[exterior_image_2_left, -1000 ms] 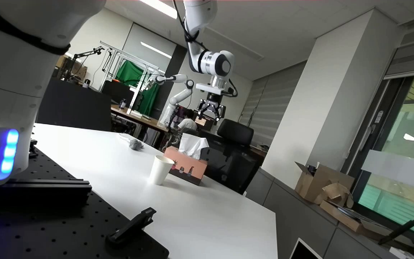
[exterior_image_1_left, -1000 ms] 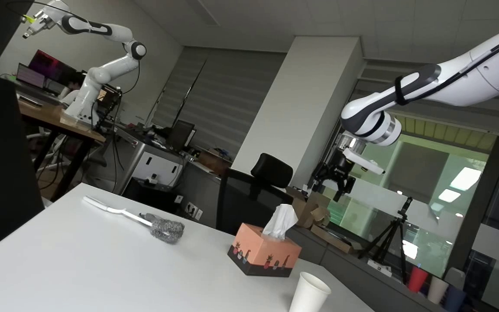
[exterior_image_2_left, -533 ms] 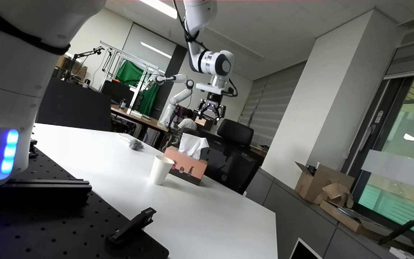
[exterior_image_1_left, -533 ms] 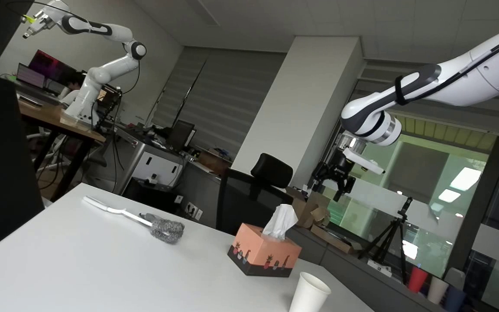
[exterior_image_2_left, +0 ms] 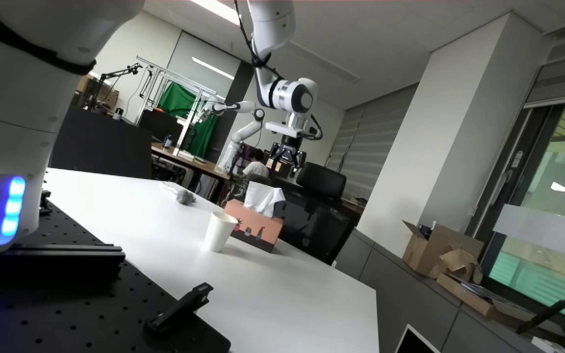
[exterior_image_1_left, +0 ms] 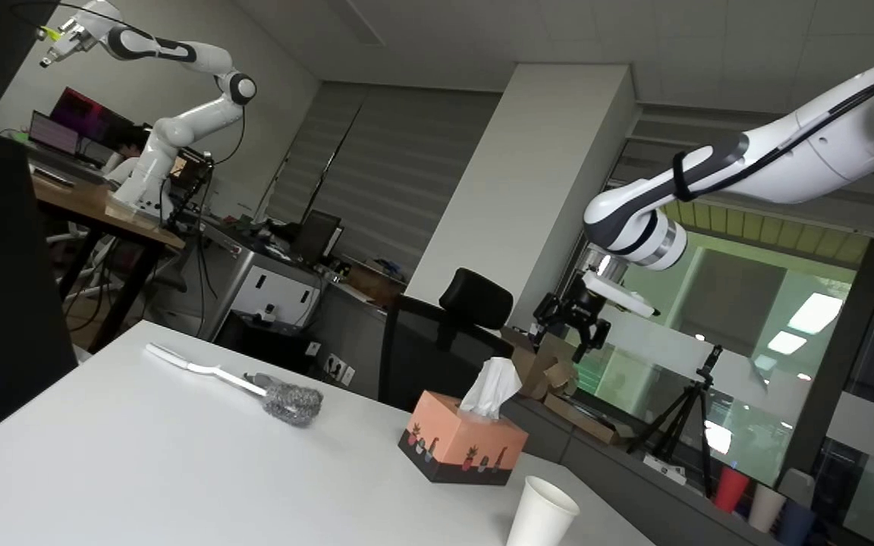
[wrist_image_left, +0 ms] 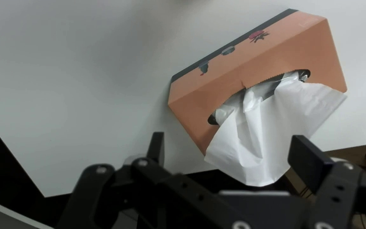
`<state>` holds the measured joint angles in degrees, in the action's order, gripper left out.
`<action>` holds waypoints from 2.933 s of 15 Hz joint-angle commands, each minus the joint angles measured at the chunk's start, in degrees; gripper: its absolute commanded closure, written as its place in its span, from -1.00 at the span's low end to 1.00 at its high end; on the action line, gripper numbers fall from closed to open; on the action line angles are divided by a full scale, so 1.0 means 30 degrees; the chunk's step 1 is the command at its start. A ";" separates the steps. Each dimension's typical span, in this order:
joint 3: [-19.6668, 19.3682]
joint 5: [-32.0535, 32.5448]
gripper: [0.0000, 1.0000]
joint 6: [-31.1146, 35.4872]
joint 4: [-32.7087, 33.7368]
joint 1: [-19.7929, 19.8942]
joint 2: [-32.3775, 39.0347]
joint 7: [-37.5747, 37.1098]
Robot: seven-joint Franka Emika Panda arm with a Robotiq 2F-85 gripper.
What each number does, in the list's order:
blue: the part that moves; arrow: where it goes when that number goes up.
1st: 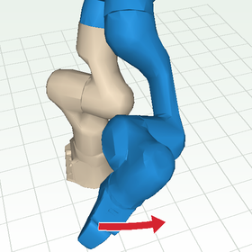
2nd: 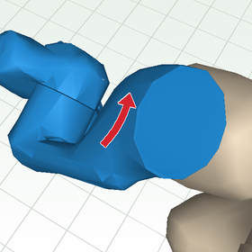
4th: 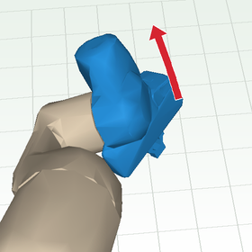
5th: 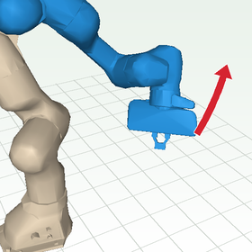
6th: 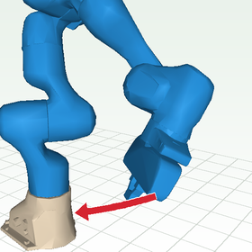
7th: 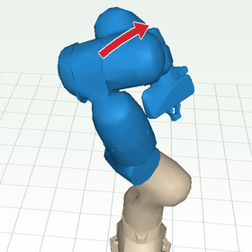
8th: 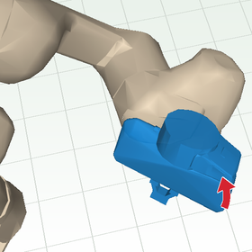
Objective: Pull out a tissue from the box and put it on the table
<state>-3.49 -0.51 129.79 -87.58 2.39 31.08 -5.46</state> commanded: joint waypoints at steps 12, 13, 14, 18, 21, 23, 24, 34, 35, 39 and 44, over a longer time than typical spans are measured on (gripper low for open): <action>-0.0728 -0.0744 -0.32 -0.0801 0.6844 -0.2329 0.6394 -0.8079; -0.0781 -0.0765 -0.19 -0.0830 0.7020 -0.2374 0.6537 -0.8223; -0.0807 -0.0793 -0.02 -0.0886 0.7195 -0.2391 0.6659 -0.8313; -0.0941 -0.0804 0.50 -0.1305 0.7778 -0.2385 0.6978 -0.8642; -0.1112 -0.0734 0.92 -0.1710 0.8119 -0.2388 0.7081 -0.8904; -0.1236 -0.0747 1.00 -0.2336 0.8411 -0.2363 0.7149 -0.9270; -0.1244 -0.0786 1.00 -0.2809 0.8599 -0.2304 0.7197 -0.9371; 0.0311 -0.1894 1.00 -0.4840 0.9488 -0.1929 0.4820 -0.6887; 0.0555 -0.1864 1.00 -0.4880 0.9329 -0.2071 0.4362 -0.6412; 0.2291 -0.2640 1.00 -0.5909 0.8663 -0.2296 0.2777 -0.3504; 0.4404 -0.3589 1.00 -0.8166 0.7191 -0.2557 0.2183 -0.0851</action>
<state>7.17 -9.36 108.22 -61.40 -5.39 39.49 -12.14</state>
